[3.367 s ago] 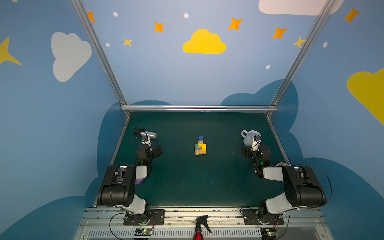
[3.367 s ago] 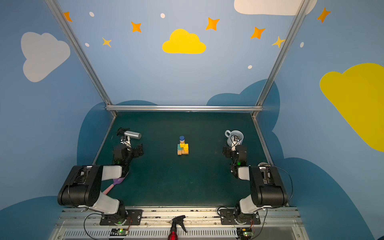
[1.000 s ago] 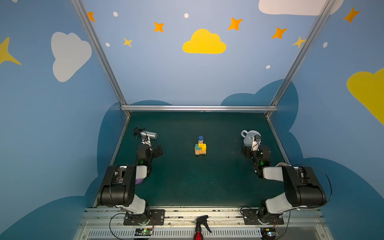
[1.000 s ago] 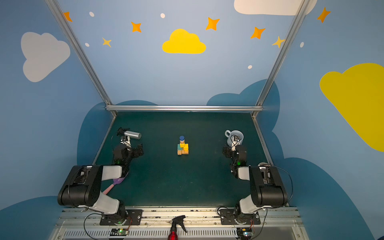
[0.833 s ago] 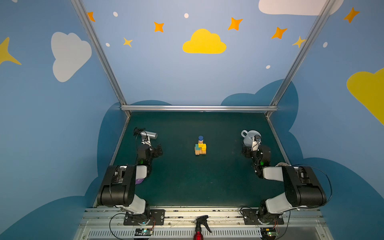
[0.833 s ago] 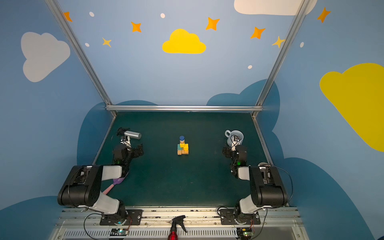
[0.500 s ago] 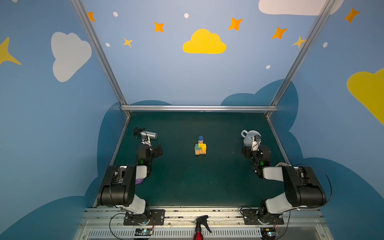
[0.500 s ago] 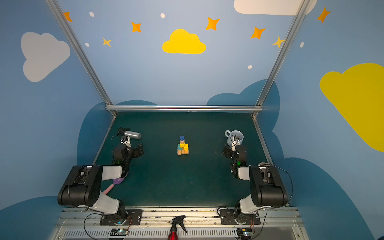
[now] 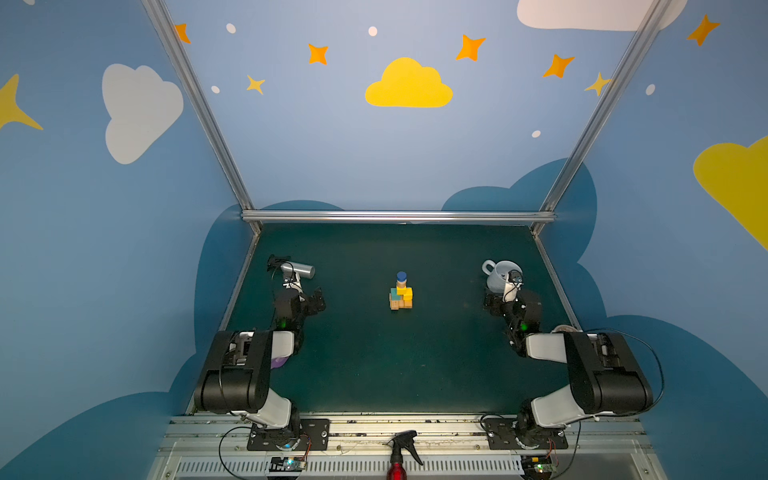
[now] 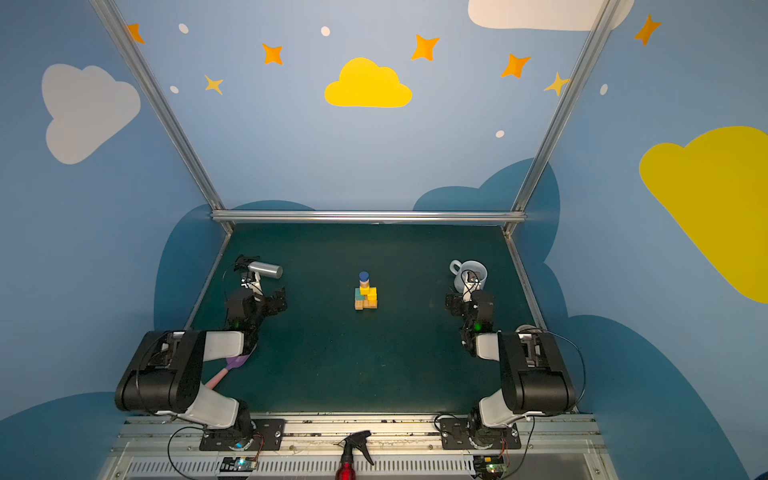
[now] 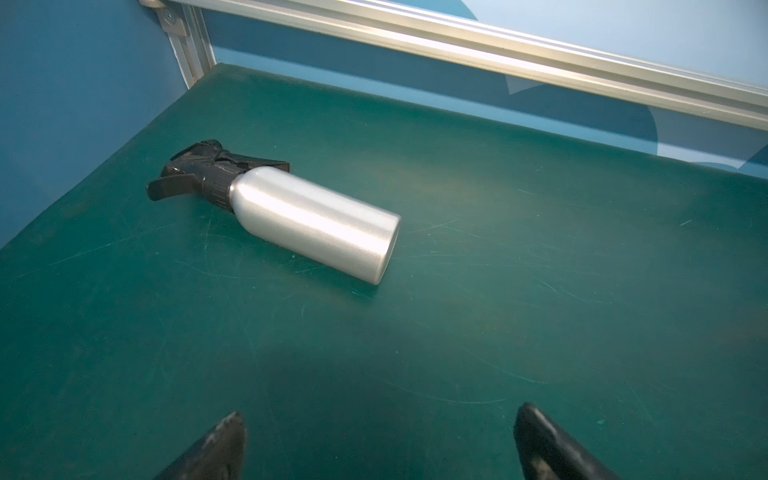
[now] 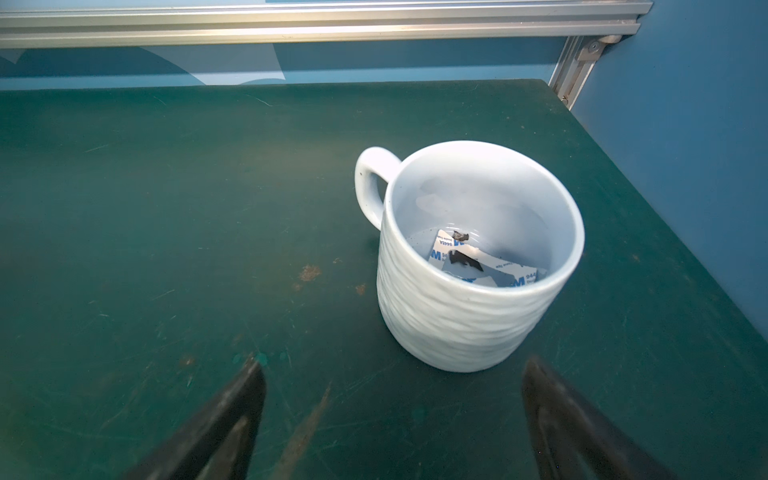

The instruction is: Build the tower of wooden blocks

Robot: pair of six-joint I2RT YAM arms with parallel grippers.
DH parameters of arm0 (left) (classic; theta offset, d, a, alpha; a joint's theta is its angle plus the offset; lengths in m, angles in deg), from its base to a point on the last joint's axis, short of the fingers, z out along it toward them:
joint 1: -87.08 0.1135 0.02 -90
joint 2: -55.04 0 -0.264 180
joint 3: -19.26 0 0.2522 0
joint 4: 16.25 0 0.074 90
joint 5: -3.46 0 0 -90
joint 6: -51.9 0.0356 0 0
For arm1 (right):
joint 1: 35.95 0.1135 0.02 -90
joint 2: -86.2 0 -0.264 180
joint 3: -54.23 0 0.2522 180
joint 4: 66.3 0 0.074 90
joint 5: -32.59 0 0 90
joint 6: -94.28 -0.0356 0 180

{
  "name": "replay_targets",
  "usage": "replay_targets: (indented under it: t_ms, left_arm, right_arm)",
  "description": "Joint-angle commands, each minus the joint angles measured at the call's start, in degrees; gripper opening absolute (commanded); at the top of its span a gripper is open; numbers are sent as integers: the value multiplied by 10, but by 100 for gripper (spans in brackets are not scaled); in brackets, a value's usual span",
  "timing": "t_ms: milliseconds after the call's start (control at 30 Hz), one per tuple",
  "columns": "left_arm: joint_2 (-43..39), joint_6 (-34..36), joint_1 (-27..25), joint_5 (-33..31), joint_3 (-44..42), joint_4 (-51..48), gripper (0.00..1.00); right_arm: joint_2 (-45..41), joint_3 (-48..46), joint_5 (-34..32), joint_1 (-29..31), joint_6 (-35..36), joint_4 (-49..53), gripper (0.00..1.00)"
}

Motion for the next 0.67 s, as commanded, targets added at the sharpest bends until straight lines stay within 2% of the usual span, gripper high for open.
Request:
replay_targets:
  t_ms: [0,633]
  left_arm:
    - [-3,-2,1,-2,3,3,100]
    - [-2,-3,2,-2,5,1,100]
  right_arm:
    - [4,3,7,-1,-3,-6,94]
    - [4,3,7,-2,-3,-6,94]
